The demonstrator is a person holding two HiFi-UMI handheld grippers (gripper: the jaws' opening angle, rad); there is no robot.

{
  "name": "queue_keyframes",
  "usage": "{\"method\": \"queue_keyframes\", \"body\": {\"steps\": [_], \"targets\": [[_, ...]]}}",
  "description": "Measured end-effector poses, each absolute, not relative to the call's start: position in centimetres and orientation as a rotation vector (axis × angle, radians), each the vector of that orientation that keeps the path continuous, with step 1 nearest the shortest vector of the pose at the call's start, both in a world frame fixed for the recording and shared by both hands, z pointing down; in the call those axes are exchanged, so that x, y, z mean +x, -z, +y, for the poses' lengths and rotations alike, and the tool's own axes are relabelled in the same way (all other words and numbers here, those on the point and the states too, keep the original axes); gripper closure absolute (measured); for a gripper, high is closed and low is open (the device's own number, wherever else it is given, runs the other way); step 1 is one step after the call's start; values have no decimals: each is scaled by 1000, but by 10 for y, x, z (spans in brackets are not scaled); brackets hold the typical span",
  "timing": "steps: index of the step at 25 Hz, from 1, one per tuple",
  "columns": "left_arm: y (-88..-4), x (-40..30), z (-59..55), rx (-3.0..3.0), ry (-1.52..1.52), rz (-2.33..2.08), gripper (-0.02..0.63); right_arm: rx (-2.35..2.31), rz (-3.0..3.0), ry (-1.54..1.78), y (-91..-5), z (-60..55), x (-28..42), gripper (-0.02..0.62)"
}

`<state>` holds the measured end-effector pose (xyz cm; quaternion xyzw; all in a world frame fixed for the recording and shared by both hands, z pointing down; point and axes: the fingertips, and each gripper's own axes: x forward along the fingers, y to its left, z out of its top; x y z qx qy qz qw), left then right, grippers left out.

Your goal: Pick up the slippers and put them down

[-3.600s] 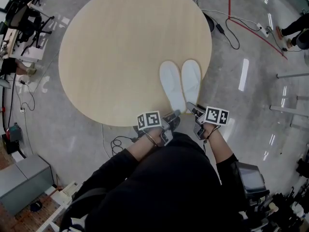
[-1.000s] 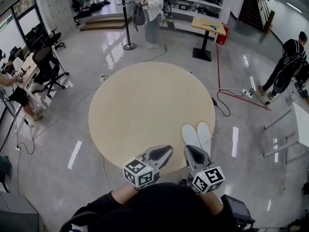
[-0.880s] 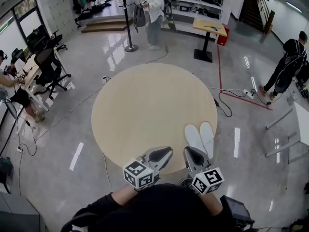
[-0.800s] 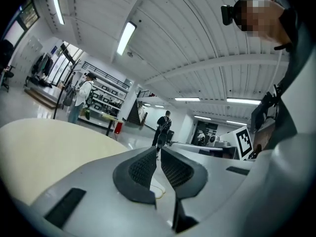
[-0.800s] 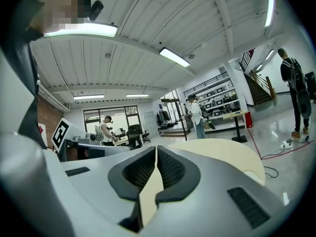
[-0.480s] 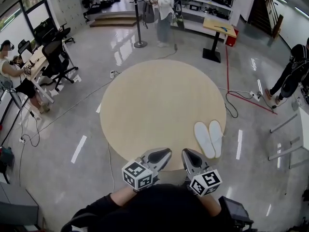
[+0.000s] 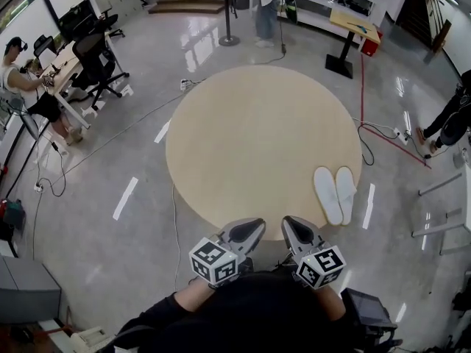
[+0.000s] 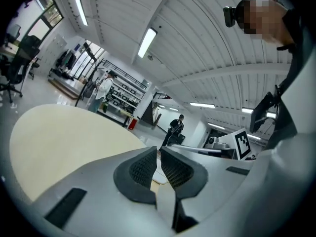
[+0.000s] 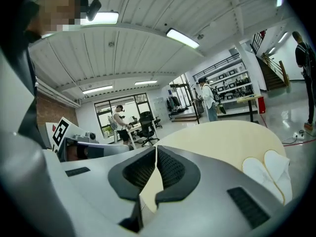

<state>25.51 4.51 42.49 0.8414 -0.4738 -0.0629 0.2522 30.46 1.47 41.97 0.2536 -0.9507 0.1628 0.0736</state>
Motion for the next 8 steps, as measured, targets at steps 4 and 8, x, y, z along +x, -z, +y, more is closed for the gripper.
{"method": "queue_keyframes", "body": {"steps": [4, 8], "targets": [[-453, 255, 55, 2177, 211, -1266, 568, 725, -2774, -549, -445, 25, 307, 571], [-468, 247, 63, 2140, 209, -1263, 568, 748, -2745, -596, -459, 29, 303, 571]]}}
